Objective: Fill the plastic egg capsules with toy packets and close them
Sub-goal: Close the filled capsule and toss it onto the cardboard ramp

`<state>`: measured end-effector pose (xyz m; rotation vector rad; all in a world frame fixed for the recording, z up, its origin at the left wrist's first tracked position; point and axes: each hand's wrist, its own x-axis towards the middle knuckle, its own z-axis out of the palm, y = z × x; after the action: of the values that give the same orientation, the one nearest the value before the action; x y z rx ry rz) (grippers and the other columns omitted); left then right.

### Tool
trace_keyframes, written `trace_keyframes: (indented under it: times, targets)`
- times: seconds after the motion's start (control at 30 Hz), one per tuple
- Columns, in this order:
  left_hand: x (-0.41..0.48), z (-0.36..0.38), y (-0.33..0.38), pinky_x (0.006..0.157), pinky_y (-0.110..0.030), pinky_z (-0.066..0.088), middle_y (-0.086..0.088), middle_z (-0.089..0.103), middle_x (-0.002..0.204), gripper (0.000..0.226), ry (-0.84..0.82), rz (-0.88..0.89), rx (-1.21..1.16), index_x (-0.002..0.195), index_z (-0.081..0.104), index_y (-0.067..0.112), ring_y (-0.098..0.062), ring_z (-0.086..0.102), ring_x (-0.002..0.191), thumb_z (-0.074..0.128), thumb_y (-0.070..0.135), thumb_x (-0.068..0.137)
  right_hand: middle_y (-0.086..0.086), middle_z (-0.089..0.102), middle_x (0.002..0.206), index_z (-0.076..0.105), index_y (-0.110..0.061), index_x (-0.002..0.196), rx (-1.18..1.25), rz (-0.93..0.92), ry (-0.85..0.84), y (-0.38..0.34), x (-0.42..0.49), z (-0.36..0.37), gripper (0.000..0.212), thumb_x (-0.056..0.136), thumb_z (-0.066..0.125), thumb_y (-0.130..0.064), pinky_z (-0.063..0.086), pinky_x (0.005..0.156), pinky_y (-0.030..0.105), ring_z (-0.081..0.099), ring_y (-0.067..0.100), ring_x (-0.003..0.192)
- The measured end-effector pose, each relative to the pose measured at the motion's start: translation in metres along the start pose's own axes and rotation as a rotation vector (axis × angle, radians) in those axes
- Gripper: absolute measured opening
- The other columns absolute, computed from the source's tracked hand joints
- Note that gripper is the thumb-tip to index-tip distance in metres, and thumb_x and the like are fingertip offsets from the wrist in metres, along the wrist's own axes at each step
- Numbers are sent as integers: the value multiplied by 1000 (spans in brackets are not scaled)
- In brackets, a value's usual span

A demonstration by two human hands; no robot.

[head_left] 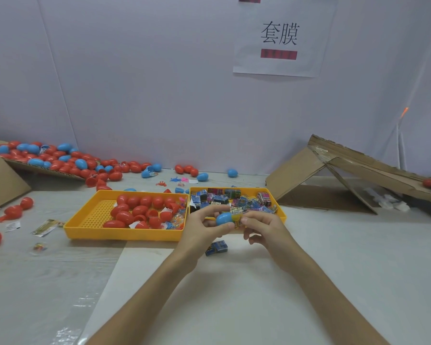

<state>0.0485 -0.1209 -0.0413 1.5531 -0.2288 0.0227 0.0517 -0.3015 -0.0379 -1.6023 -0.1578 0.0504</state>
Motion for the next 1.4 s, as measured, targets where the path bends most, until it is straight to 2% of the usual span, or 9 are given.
trace_keyframes:
  times: [0.17, 0.3, 0.4, 0.53, 0.73, 0.87, 1.07, 1.23, 1.4]
  targets:
    - [0, 0, 1, 67, -16, 54, 2, 70, 108, 31, -9, 11, 13, 110, 72, 29, -1, 69, 78, 81, 13, 84, 4, 67, 73, 75, -8, 92, -22, 6, 38, 0, 0, 0, 12, 96, 64, -11, 48, 57, 23, 61, 13, 64]
    - [-1, 0, 1, 73, -19, 57, 5, 69, 110, 32, -17, 0, 24, 112, 72, 28, -11, 69, 88, 81, 15, 84, 4, 68, 73, 75, -8, 93, -19, 12, 53, 0, 0, 0, 14, 97, 62, -12, 49, 58, 23, 61, 13, 64]
    - [-1, 0, 1, 75, -22, 58, 0, 68, 112, 33, -25, -5, 35, 112, 72, 28, -17, 68, 93, 81, 14, 84, 8, 70, 78, 74, -4, 97, 39, 36, 58, -1, 1, 1, 23, 100, 58, -21, 50, 60, 25, 63, 14, 64]
    - [-1, 0, 0, 76, -23, 59, 0, 68, 113, 31, -36, 0, 60, 108, 72, 29, -14, 68, 88, 82, 14, 84, 10, 73, 80, 73, -5, 91, 73, 56, 52, -2, 1, 2, 34, 103, 52, -29, 51, 63, 25, 66, 15, 66]
    - [1, 0, -2, 75, -24, 60, -2, 67, 110, 35, -18, 15, 82, 106, 70, 35, -18, 69, 90, 83, 14, 82, 6, 72, 78, 75, -9, 98, 23, 20, 13, -1, 0, 1, 20, 99, 60, -23, 52, 63, 25, 66, 15, 69]
    - [1, 0, -3, 71, -21, 58, 5, 70, 109, 32, -28, 40, 95, 104, 74, 29, -10, 70, 84, 84, 11, 81, 4, 73, 78, 76, -13, 95, -7, -13, 12, 0, 0, 0, 16, 96, 64, -24, 52, 60, 23, 66, 13, 68]
    - [0, 1, -5, 72, -22, 58, 7, 67, 114, 30, -4, 82, 162, 99, 73, 30, -14, 68, 90, 85, 10, 80, -2, 67, 68, 75, -13, 85, -78, -93, 99, 2, 1, -3, 9, 91, 72, -18, 50, 58, 22, 60, 9, 64]
    - [0, 1, -5, 69, -18, 57, 8, 65, 114, 33, 10, 109, 202, 96, 71, 34, -12, 67, 91, 85, 9, 79, -2, 73, 88, 75, -17, 92, -151, -234, 119, 0, -1, -1, 7, 89, 74, -11, 51, 59, 23, 63, 9, 71]
    - [1, 1, -5, 71, -19, 58, 4, 66, 113, 32, 6, 128, 205, 97, 72, 33, -12, 68, 90, 85, 10, 79, -8, 72, 91, 76, -28, 86, -226, -330, 67, 0, -5, 1, 17, 85, 79, -11, 55, 67, 24, 66, 7, 78]
